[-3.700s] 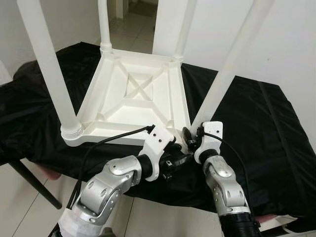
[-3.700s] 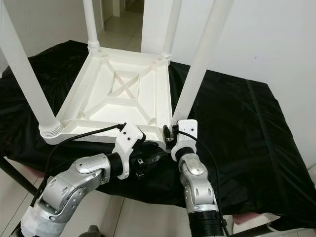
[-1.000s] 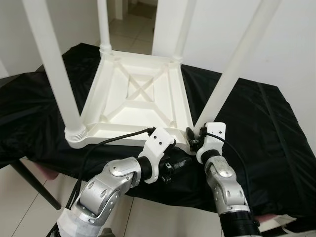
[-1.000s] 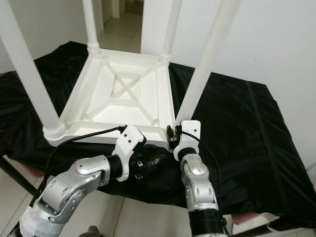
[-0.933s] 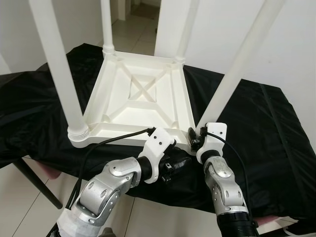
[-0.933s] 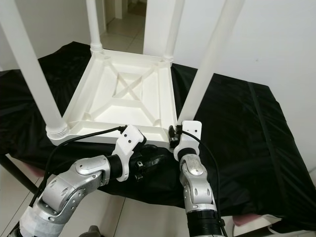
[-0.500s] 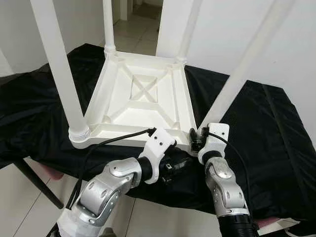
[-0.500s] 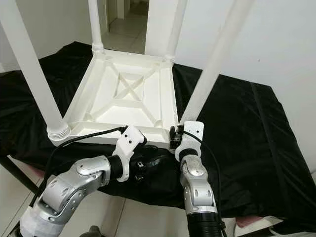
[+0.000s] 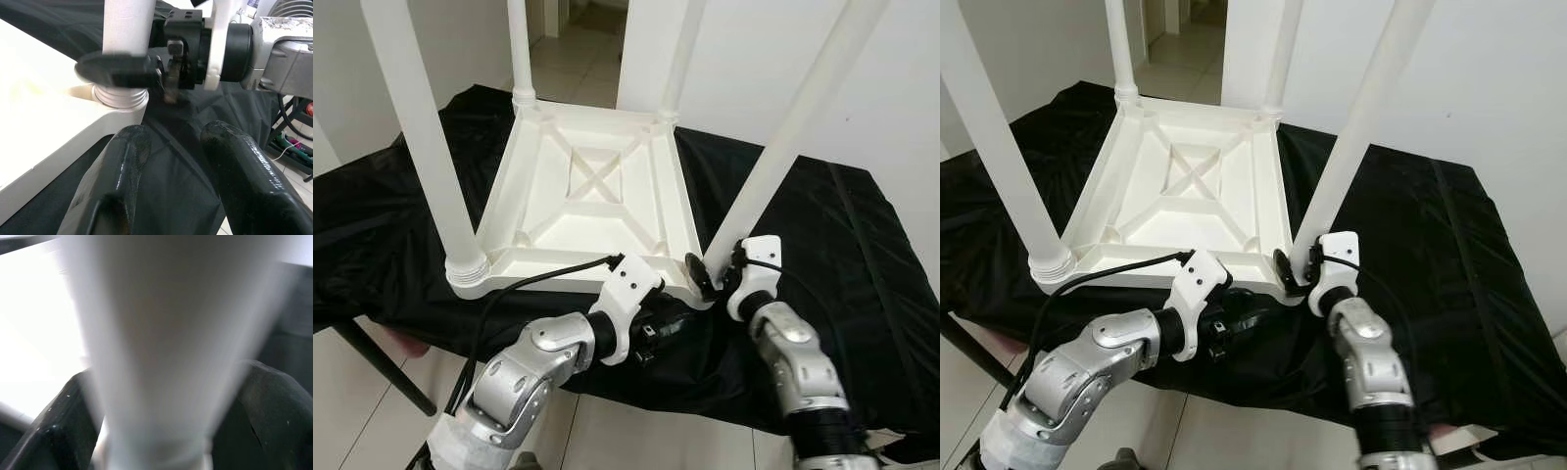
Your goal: Building children table
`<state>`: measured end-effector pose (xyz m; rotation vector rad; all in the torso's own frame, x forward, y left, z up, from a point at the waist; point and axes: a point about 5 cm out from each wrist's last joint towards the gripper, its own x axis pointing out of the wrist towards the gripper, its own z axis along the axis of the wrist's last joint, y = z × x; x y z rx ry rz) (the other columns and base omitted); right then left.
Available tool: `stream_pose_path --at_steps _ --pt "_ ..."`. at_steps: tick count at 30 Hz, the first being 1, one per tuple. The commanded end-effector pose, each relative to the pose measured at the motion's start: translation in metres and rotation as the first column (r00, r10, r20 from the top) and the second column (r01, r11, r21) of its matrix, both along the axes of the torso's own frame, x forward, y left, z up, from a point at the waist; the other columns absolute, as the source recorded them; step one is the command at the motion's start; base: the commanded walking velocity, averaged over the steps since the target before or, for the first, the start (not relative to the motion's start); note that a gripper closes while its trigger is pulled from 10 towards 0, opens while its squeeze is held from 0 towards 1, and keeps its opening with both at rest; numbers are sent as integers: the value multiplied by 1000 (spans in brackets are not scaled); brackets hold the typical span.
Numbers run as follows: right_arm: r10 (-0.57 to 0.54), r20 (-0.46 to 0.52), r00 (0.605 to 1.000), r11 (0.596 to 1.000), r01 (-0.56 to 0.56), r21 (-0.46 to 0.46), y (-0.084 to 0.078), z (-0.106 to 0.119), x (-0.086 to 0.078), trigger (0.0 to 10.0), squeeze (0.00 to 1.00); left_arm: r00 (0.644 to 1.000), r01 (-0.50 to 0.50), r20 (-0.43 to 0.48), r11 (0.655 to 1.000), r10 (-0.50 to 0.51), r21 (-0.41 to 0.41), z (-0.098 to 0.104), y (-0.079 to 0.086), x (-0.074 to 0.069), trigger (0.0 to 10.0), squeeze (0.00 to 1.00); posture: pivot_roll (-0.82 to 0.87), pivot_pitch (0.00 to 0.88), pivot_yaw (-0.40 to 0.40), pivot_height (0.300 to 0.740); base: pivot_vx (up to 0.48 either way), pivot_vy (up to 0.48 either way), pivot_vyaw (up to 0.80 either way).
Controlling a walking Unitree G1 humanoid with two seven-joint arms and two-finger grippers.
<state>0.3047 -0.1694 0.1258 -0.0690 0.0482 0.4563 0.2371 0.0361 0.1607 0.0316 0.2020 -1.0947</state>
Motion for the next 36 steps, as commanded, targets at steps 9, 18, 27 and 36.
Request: stream_pose_path --at_steps 9,18,27,36 --pt "307 -20 951 944 -307 -120 4 -8 9 10000 0 1000 21 -3 1000 -21 -4 2 -2 2 10000 0 124 0 -90 740 0 0 0" --pt "340 -38 940 929 -342 -143 3 -7 21 0 0 1000 15 3 1000 -15 -1 4 0 3 10000 0 135 0 -92 740 0 0 0" --pt "167 -47 985 976 -172 -136 -1 -16 24 0 0 1000 -2 -3 1000 1 -7 4 1 3 10000 0 136 19 -96 740 0 0 0" --pt "-126 -48 991 991 124 -41 7 -20 19 0 0 1000 9 -11 1000 -9 -6 3 1 1 10000 0 120 28 -85 740 0 0 0"
